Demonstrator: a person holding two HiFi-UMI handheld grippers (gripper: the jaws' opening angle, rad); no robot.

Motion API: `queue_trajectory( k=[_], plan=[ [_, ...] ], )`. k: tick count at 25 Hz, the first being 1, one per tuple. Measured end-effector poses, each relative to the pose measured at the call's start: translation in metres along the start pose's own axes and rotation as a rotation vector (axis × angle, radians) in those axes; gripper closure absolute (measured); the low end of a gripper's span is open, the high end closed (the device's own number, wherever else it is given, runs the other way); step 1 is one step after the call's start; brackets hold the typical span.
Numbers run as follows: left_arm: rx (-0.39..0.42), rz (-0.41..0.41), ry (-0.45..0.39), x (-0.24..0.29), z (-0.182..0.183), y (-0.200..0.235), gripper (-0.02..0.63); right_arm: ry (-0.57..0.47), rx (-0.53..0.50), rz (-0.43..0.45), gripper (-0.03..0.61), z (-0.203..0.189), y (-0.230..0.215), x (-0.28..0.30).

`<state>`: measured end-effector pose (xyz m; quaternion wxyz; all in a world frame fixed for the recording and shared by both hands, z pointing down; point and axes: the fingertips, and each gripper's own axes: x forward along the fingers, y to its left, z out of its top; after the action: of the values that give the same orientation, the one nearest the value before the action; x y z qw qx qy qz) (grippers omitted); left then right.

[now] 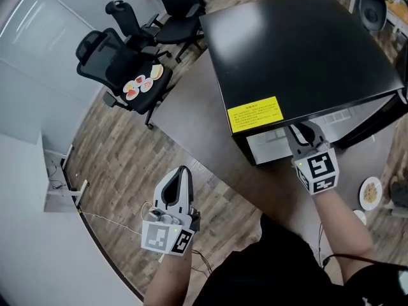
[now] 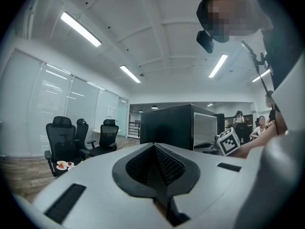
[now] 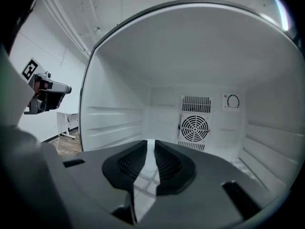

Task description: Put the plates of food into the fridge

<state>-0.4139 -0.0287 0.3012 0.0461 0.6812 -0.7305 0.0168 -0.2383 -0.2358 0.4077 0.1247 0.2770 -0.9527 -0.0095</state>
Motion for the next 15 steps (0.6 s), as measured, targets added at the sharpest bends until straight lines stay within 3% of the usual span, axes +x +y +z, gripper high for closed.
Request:
queue_trajectory(
  k=[15],
  plan=[
    [-0.006, 0.071, 0.046, -0.012, -0.02, 0.031, 0.611, 0.023, -0.024, 0.066, 0.522, -0.005, 0.035, 0.069]
  ],
)
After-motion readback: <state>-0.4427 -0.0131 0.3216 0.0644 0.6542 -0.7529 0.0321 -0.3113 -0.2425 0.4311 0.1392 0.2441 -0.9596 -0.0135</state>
